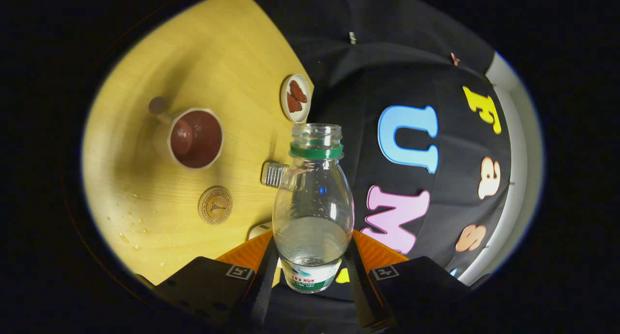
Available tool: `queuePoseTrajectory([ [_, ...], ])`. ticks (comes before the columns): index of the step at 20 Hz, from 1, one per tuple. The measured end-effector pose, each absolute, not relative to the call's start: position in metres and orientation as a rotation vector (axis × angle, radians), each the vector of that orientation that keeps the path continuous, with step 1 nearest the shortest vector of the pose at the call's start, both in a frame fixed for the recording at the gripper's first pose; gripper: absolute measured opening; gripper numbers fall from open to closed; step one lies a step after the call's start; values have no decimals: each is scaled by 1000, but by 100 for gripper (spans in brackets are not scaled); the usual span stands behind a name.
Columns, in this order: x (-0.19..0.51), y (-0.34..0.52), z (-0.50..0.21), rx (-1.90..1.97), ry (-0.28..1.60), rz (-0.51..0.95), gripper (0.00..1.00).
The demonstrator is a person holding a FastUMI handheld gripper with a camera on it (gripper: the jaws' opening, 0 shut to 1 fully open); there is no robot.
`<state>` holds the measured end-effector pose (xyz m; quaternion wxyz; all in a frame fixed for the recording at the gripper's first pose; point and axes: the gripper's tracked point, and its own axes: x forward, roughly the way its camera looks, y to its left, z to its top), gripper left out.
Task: Take the bottle from table, then pour the juice into the cup, finally place the bottle on the coaster
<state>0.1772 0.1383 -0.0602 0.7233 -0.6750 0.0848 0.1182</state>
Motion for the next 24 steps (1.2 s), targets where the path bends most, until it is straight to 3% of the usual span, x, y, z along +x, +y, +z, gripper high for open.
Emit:
queuePoseTrajectory([
  [11,187,118,-32,-710,247,236,73],
  [24,212,121,-108,-83,271,385,74],
])
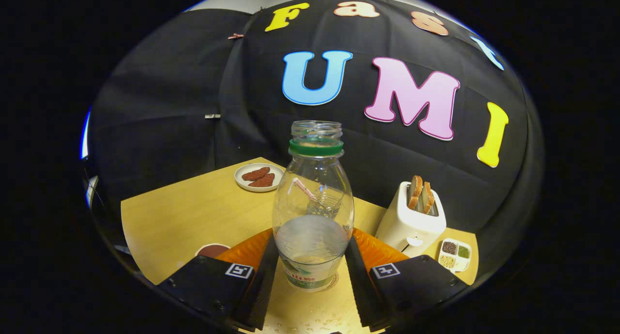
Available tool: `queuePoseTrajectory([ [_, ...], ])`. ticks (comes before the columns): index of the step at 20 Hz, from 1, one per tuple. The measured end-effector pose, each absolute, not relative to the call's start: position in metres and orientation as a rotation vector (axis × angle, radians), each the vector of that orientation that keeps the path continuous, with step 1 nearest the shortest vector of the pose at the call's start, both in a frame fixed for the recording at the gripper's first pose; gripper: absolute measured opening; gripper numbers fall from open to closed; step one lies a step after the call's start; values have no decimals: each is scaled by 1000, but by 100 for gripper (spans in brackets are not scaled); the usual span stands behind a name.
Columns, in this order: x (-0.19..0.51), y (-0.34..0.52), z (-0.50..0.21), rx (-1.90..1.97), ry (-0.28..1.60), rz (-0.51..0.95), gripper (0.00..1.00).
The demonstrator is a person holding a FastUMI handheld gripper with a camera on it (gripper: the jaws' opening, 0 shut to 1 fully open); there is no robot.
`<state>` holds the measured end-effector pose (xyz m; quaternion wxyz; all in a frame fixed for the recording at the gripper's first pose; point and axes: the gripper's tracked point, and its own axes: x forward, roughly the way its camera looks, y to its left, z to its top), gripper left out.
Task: Take the bottle from table, then pour the juice into the cup, finally place the bottle on the coaster
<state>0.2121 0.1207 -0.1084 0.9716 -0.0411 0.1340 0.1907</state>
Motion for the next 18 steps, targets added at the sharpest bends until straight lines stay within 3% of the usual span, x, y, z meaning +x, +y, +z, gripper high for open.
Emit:
queuePoseTrajectory([
  [8,249,105,-166,41,317,366,75],
  [18,262,107,-190,-2,311,377,77],
])
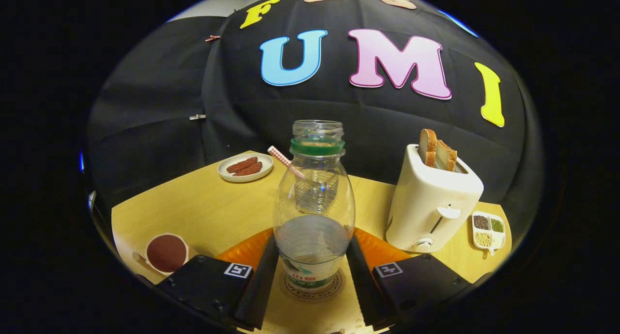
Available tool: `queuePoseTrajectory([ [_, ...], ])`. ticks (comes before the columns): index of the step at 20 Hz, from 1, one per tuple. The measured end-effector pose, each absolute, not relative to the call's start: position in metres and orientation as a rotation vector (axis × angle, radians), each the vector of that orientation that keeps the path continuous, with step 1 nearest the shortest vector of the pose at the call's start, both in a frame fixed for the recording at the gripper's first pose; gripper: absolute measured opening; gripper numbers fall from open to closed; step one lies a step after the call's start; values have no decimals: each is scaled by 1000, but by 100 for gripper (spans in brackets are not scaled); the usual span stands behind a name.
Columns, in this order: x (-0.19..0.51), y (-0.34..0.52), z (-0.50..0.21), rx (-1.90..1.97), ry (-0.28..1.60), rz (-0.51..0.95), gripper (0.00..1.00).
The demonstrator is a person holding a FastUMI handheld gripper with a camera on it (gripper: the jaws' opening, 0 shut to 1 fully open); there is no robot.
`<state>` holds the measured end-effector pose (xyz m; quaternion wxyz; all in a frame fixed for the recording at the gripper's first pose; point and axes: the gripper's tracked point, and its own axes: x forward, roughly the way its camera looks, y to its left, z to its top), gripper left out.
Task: Take the bottle from table, then pour the juice into the cup, finally place the bottle on the coaster
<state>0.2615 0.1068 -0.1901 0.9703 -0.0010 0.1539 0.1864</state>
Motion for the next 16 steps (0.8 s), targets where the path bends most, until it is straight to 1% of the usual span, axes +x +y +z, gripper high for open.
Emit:
queuePoseTrajectory([
  [9,259,104,-190,32,325,380,80],
  [10,258,104,-189,35,327,383,82],
  [11,256,104,-189,36,330,386,87],
  [12,254,102,-187,35,333,384,100],
  [16,246,96,-178,28,322,384,100],
])
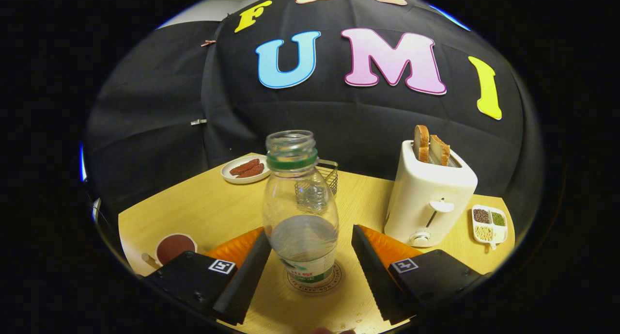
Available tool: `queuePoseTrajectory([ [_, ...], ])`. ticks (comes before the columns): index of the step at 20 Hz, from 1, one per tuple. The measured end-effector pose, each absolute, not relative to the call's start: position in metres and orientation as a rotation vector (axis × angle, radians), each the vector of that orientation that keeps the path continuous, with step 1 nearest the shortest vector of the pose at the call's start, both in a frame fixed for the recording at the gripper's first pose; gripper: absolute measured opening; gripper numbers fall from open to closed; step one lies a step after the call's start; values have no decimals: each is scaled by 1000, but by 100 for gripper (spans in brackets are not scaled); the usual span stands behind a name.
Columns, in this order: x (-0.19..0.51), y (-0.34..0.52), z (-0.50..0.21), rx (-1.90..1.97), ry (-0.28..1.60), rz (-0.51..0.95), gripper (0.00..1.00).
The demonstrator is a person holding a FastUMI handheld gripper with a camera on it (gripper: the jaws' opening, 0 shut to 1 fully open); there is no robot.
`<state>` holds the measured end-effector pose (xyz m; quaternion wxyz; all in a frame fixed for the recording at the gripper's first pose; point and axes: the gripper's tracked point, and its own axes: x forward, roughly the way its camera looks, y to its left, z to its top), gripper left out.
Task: Take the bottle from table, then pour the juice into the cup, finally place the bottle on the coaster
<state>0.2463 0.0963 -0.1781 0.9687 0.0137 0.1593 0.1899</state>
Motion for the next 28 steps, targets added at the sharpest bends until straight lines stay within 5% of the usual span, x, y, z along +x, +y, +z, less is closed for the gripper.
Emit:
queuePoseTrajectory([
  [11,182,55,-102,-37,175,396,98],
  [28,22,-114,38,44,12,-62,98],
])
